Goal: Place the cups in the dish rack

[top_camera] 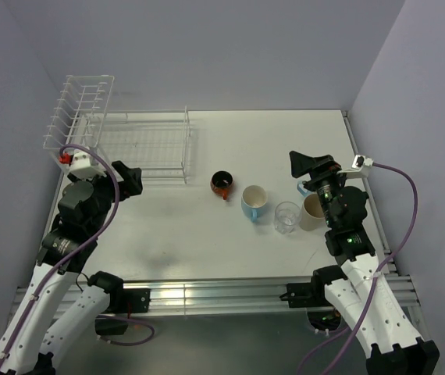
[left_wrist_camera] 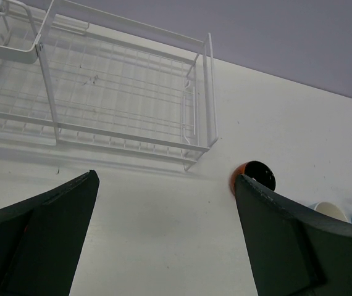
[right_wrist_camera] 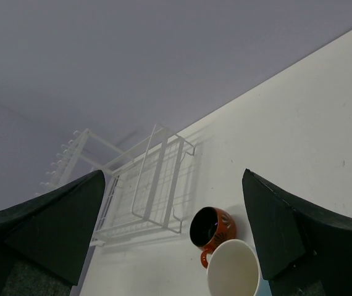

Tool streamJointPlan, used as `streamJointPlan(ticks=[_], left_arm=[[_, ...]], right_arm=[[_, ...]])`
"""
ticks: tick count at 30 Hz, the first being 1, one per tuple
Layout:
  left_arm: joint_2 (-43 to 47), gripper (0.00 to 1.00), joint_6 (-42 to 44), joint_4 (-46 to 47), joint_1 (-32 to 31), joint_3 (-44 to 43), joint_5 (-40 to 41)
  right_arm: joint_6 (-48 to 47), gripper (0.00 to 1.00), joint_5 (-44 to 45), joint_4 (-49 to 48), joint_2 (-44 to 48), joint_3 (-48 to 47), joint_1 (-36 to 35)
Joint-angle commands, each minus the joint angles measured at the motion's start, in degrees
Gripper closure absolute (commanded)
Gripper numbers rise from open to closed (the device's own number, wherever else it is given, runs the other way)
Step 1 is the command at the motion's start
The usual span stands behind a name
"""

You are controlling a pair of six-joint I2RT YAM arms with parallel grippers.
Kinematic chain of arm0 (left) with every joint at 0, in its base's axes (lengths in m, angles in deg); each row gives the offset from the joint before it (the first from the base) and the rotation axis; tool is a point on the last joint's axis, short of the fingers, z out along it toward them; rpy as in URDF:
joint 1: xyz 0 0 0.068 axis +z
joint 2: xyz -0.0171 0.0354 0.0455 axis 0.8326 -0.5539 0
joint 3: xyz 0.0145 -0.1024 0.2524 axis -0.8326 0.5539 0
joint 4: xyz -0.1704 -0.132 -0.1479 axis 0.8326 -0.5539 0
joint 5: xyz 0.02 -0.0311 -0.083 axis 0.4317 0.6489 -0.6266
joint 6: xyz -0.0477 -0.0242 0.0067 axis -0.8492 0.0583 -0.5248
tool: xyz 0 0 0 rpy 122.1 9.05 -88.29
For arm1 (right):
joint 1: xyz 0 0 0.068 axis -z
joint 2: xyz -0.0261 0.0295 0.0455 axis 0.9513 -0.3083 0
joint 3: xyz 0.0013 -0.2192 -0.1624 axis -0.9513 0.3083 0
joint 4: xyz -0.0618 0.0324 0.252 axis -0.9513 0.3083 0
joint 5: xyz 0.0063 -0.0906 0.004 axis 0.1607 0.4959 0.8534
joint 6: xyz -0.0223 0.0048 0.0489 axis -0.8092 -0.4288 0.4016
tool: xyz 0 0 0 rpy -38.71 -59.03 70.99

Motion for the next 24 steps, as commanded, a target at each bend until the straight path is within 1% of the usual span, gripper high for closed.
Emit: streamJointPlan(ticks=[1, 8, 13, 15, 19, 22, 24], left_arm=[[-0.2, 0.01, 0.3, 0.0, 0.3, -2.4, -0.2], [-2.2, 0.03, 0.8, 0.7, 0.3, -2.5, -3.6], [-2.6, 0.02, 0.8, 0.9, 0.3, -2.3, -4.3], [-2.9, 0.03, 1.0, 1.2, 0.3, -2.1, -5.9], [-4.6, 0.05, 1.2, 1.5, 0.3, -2.5, -9.0], [-5.3, 0.05, 1.3, 1.4, 0.3, -2.8, -9.0], [-4.9, 0.05, 1.3, 1.4, 0.3, -2.6, -9.0]], right_arm=[[-1.2, 0.0, 0.1, -1.0, -0.2, -3.0, -0.2], [-2.2, 0.0, 1.0, 2.2, -2.7, -5.4, -0.2], [-2.7, 0.0, 0.9, 2.4, -3.4, -6.0, -0.2], [-3.0, 0.0, 0.9, 2.9, -3.7, -6.4, -0.2], [-4.4, 0.0, 0.7, 5.1, -4.7, -8.5, -0.2], [-6.6, 0.0, -1.7, 7.1, -5.4, -10.2, -0.2], [-7.8, 0.0, -2.3, 10.4, -6.1, -11.8, -0.2]])
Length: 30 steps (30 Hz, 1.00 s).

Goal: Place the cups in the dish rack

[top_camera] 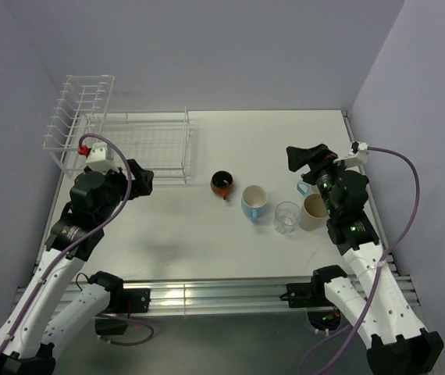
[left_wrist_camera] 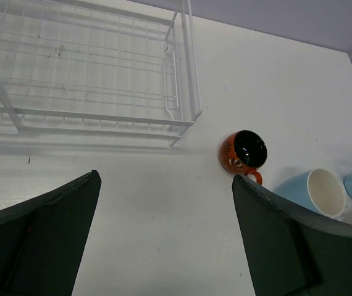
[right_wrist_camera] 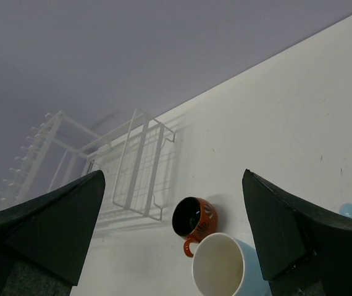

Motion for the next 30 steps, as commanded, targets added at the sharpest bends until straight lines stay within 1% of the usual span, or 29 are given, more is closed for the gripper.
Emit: streamJointPlan(ticks=[1, 4, 7, 9, 11, 12, 14, 16, 17, 18, 20, 21, 22, 25, 27, 30], left_arm=[[0.5, 0.05, 1.1, 1.2, 0.3, -2.3, -1.6], [0.7, 0.05, 1.0, 0.8, 0.3, -2.3, -1.3], [0.7, 0.05, 1.2, 0.5, 0.3, -2.4, -1.0], [0.7, 0.04, 1.1, 0.5, 0.3, -2.5, -1.0], [0.7, 0.05, 1.1, 0.4, 0.3, -2.6, -1.0], [0.8, 0.05, 1.1, 0.5, 0.3, -2.6, -1.1], [0.9, 0.05, 1.1, 0.2, 0.3, -2.6, -0.9], [1.1, 0.05, 1.2, 0.0, 0.3, -2.6, -0.7], [1.2, 0.04, 1.2, 0.0, 0.3, -2.6, -0.4], [1.2, 0.04, 1.2, -0.1, 0.3, -2.6, -0.4], [1.3, 0.04, 1.2, -0.1, 0.3, -2.6, -0.2], [1.2, 0.04, 1.3, -0.1, 0.3, -2.6, -0.1], [1.2, 0.04, 1.3, -0.1, 0.3, -2.7, 0.0], [1.2, 0.04, 1.3, -0.3, 0.3, -2.7, 0.4], [1.2, 0.04, 1.4, -0.3, 0.3, -2.6, 0.5], [1.2, 0.04, 1.2, -0.4, 0.3, -2.6, 0.8]], right_arm=[[-5.0, 0.0, -1.6, 4.1, -0.8, -4.7, -0.2], [-7.6, 0.0, -2.1, 9.0, -1.1, -6.4, -0.2], [-10.2, 0.0, -6.1, 13.9, -2.0, -8.2, -0.7], [-11.3, 0.0, -7.6, 16.5, -2.5, -8.2, -2.3], [-12.4, 0.02, -7.4, 17.9, -2.5, -7.5, -5.2], [-12.7, 0.06, -6.8, 18.4, -2.6, -7.3, -6.4], [-13.4, 0.08, -4.7, 19.8, -3.9, -7.4, -8.7], [-14.4, 0.12, -2.8, 20.7, -6.4, -7.8, -12.8], [-14.8, 0.13, 0.1, 21.6, -7.5, -8.6, -14.4], [-15.0, 0.17, 1.6, 22.1, -8.6, -9.0, -17.9], [-15.4, 0.19, 5.6, 23.0, -12.3, -10.3, -21.3], [-15.1, 0.23, 7.2, 23.5, -13.5, -10.7, -22.9], [-14.8, 0.24, 8.8, 23.7, -16.0, -11.2, -25.6], [-14.2, 0.32, 13.9, 24.1, -19.2, -12.5, -29.3], [-14.1, 0.37, 15.1, 24.3, -20.6, -13.3, -30.5], [-14.3, 0.39, 17.5, 25.4, -23.3, -14.6, -32.7]])
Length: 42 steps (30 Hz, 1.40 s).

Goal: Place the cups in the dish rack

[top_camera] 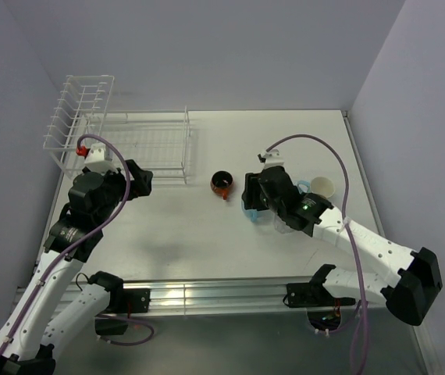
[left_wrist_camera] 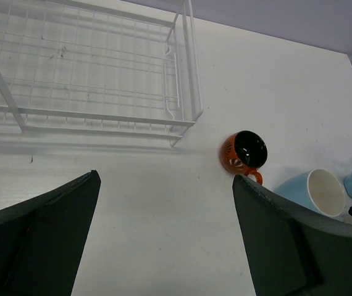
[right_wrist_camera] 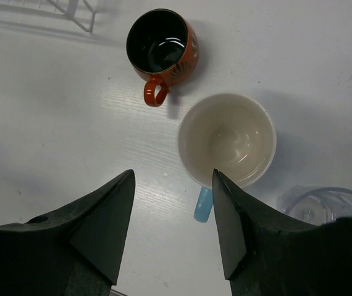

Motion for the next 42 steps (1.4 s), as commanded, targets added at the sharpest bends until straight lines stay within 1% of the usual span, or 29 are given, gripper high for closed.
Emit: streamJointPlan(ticks=[1, 5, 6, 13, 21, 26, 32, 36, 39, 42], left_arm=[[0.7, 0.04, 1.1, 0.1, 0.3, -2.3, 0.7], [0.3, 0.04, 1.0, -0.1, 0.3, -2.4, 1.0], [0.3, 0.04, 1.0, -0.1, 0.3, -2.4, 1.0], [0.0, 0.04, 1.0, 0.0, 0.3, -2.4, 1.1], [-0.1, 0.04, 1.0, -0.1, 0.3, -2.4, 1.2], [-0.1, 0.04, 1.0, -0.3, 0.3, -2.4, 1.2], [0.0, 0.04, 1.2, -0.2, 0.3, -2.3, 1.5], [-0.3, 0.04, 1.2, -0.3, 0.3, -2.4, 1.4], [-0.3, 0.04, 1.1, -0.3, 0.3, -2.4, 1.4], [-0.2, 0.04, 1.1, -0.3, 0.3, -2.3, 1.4]], right_arm=[[-0.6, 0.4, 6.5, 0.9, -2.0, -4.1, -1.9], [-0.3, 0.41, 7.8, 1.4, -4.1, -4.4, -3.0], [-0.4, 0.43, 7.9, 1.4, -4.3, -4.4, -3.2], [-0.7, 0.44, 8.4, 1.6, -7.3, -4.8, -3.8], [-1.2, 0.46, 8.7, -1.5, -11.7, -4.3, -4.0], [-1.8, 0.48, 9.1, -2.6, -15.9, -6.2, -4.0], [-2.1, 0.53, 9.5, -2.7, -19.1, -7.9, -4.0], [-2.2, 0.6, 9.8, -2.4, -21.2, -8.5, -4.0], [-2.3, 0.63, 9.9, -2.0, -22.0, -8.9, -4.0], [-2.4, 0.64, 10.1, -1.3, -23.0, -9.1, -3.9]])
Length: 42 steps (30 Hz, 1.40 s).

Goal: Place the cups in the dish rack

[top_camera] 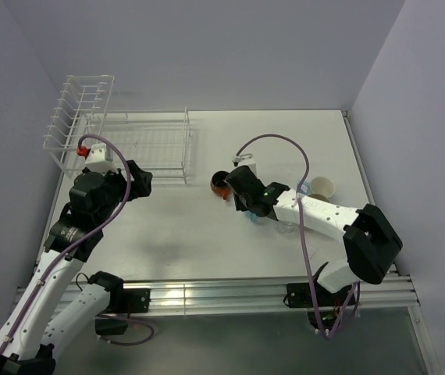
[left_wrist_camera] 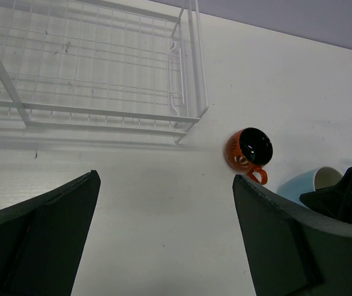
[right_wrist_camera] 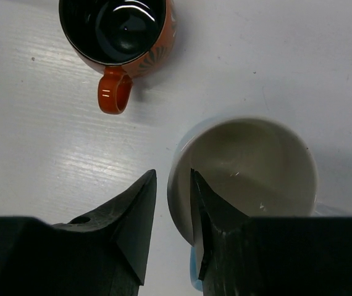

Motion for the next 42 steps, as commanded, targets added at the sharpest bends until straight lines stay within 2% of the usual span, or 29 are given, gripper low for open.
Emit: streamJointPlan(ticks=[1, 4, 7, 8, 10, 11, 14, 19, 26, 30, 33, 34, 39, 41, 42], left_arm=[[0.0, 0.04, 0.9, 0.9, 0.3, -2.3, 0.9], [-0.2, 0.04, 0.8, 0.8, 0.3, -2.3, 0.8], [-0.4, 0.04, 0.8, 1.0, 0.3, -2.2, 0.6], [-0.5, 0.04, 0.7, 1.1, 0.3, -2.2, 0.5], [-0.7, 0.04, 0.6, 1.3, 0.3, -2.1, 0.2], [-0.8, 0.04, 0.5, 1.3, 0.3, -2.2, -0.3], [-1.3, 0.04, 0.2, 1.4, 0.3, -2.3, -1.2], [-2.3, 0.04, -1.4, 1.3, 0.3, -3.8, -4.5], [-5.4, 0.01, -8.1, 2.3, 0.3, -6.9, -15.0], [-8.8, 0.01, -12.5, 7.7, 0.3, -7.9, -22.3], [-10.8, 0.01, -15.7, 12.4, 0.3, -7.9, -29.7], [-12.1, 0.01, -16.5, 14.8, 0.3, -8.2, -31.2], [-14.9, 0.01, -19.7, 20.0, 2.2, -9.8, -36.9], [-16.0, 0.01, -21.5, 24.1, 3.9, -9.0, -40.0], [-16.6, 0.01, -22.4, 26.6, 4.6, -8.6, -43.6]], right_arm=[[-0.5, 0.64, 2.2, -0.3, -0.7, -2.7, -0.5], [-0.4, 0.67, 2.4, 0.2, -1.2, -2.9, -0.4], [-0.4, 0.79, 2.0, 0.6, -1.5, -3.3, -0.5], [-0.3, 0.87, 2.0, 1.2, -1.6, -3.4, -0.4], [-0.4, 0.99, 2.2, 1.9, -1.8, -4.1, -0.5], [-0.5, 1.0, 2.2, 2.6, -1.8, -4.3, -0.5], [-0.3, 1.0, 2.7, 4.5, -0.9, -5.0, -0.4], [-0.3, 1.0, 2.8, 9.1, 5.9, -7.1, -0.5], [-1.4, 1.0, -0.7, 13.7, 15.1, -14.0, -0.3], [-1.6, 1.0, -6.1, 11.9, 15.3, -20.0, -0.2], [-1.3, 1.0, -14.7, 7.1, 16.3, -21.8, 1.3], [-1.1, 1.0, -20.7, 4.2, 16.4, -22.8, 2.0], [4.3, 1.0, -38.4, -6.3, 16.4, -22.5, 7.8], [7.6, 1.0, -46.2, -13.2, 16.4, -21.5, 9.5], [8.8, 1.0, -48.6, -15.5, 16.2, -21.0, 10.4]])
